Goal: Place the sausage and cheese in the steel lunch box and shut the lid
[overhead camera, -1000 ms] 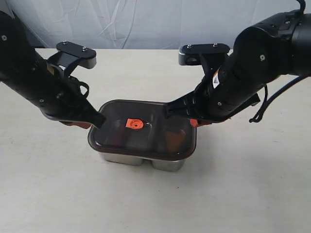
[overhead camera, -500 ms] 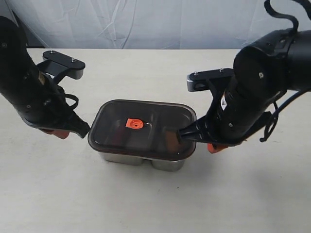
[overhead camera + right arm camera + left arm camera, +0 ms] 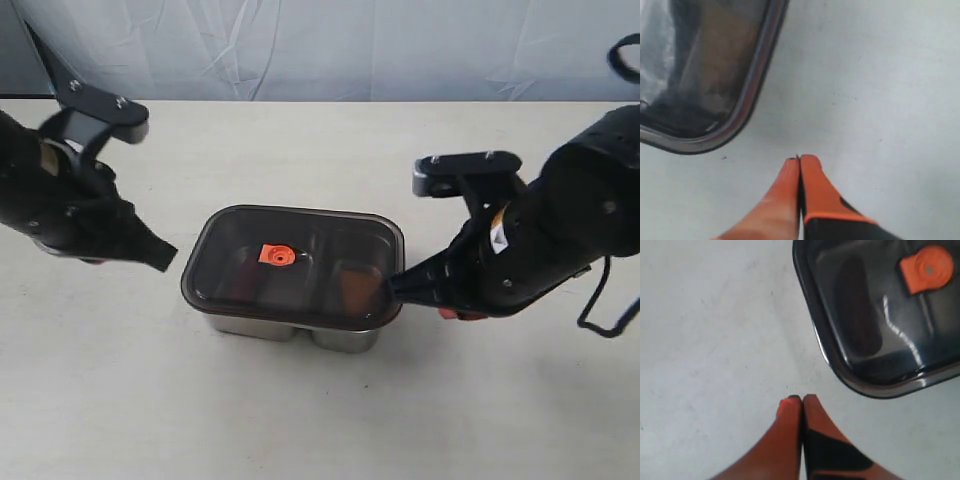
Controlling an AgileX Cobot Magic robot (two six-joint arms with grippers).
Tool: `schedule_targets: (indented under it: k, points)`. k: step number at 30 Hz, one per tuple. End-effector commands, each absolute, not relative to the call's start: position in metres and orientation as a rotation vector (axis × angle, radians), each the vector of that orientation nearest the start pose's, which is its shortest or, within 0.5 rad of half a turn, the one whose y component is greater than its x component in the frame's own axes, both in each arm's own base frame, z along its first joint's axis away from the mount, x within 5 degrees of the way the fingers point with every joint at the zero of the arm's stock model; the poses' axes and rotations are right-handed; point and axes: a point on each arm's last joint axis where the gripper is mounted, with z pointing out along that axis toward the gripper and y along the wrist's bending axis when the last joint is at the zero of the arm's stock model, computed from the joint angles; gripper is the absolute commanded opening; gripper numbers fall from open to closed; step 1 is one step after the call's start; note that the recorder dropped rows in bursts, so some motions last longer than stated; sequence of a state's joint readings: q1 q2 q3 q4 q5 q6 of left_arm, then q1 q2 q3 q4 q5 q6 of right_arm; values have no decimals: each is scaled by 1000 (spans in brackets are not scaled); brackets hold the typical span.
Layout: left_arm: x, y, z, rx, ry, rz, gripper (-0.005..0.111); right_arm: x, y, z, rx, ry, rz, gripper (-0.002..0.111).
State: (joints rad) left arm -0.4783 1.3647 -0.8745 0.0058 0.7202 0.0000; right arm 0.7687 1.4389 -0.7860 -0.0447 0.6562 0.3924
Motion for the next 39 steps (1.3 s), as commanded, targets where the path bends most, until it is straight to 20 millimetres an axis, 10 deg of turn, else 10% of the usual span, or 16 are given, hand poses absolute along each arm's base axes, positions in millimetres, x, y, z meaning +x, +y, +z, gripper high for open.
schedule_targets:
  k: [1, 8, 20, 39]
  points:
    - [203, -106, 294, 576, 2378, -212, 0, 171, 158, 256, -562, 2555, 323, -1]
    - [136, -72, 335, 480, 2103, -310, 0, 142, 126, 310, -528, 2327, 408, -1]
    - [71, -36, 322, 439, 1870, -326, 0, 112, 96, 346, -477, 2112, 506, -1]
    - [83, -45, 273, 310, 2136, -415, 0, 134, 129, 255, -426, 2394, 556, -1]
